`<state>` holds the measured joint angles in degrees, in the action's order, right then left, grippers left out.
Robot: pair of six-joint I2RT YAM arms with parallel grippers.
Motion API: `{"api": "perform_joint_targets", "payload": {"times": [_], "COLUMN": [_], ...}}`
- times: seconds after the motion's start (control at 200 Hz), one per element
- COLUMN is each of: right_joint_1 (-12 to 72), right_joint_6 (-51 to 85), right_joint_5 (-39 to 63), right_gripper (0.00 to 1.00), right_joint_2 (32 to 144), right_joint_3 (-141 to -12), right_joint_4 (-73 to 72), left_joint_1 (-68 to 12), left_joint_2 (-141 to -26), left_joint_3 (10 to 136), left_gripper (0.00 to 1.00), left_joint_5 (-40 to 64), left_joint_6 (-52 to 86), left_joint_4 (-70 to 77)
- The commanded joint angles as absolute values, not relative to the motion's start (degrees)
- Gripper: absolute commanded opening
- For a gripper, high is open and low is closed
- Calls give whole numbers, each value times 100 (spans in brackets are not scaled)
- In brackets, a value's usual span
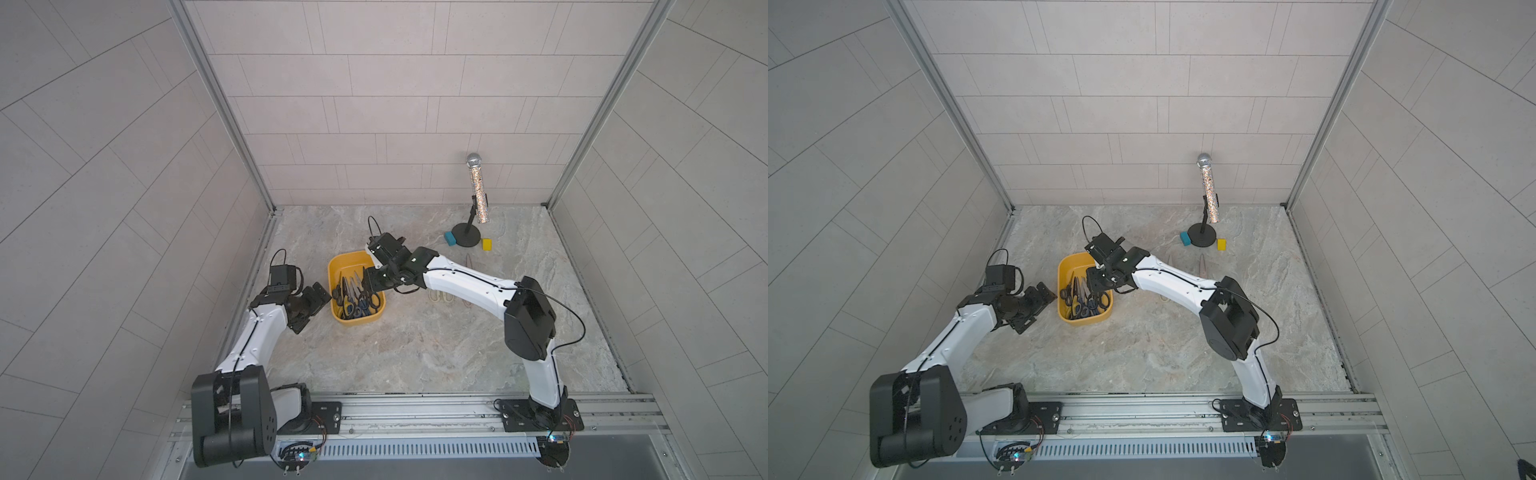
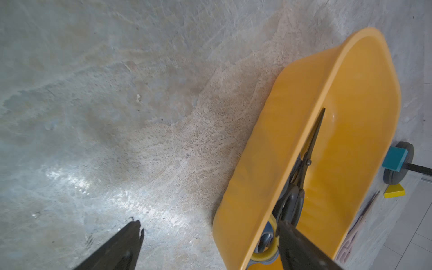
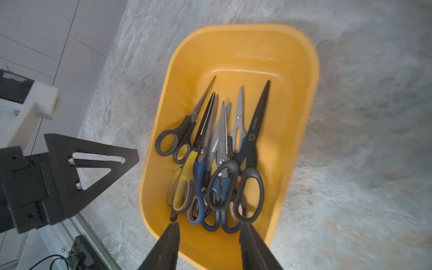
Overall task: Take the scissors out of the storage box
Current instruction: Pick up the scissors from the storage box.
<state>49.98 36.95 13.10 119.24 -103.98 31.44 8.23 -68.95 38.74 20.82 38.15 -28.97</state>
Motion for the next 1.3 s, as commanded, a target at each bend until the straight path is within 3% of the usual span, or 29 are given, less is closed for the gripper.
{"api": "perform_joint_targets", "payload": {"times": [0.0,0.891,1.296], "right_joint_1": [5138,5256,5203], "right_joint_6": [3805,4165,4374], "right_joint_5": [1428,1958,2301], "right_gripper": [46,35,22], "right_joint_2": [12339,13568,13652], "right_joint_3": [-10801,-11716,-11694], "right_joint_4": [3427,3697,3519], "left_joint_1": [847,853,871], "left_joint_2": [-6826,-6684,-6706], "left_joint_3": [3739,3682,3700], "left_gripper": [97,98,98], "left_joint_5": [2112,2022,1995], "left_joint_6": [3795,3595,3570], "left_joint_4": [-2751,-2812,-2830]}}
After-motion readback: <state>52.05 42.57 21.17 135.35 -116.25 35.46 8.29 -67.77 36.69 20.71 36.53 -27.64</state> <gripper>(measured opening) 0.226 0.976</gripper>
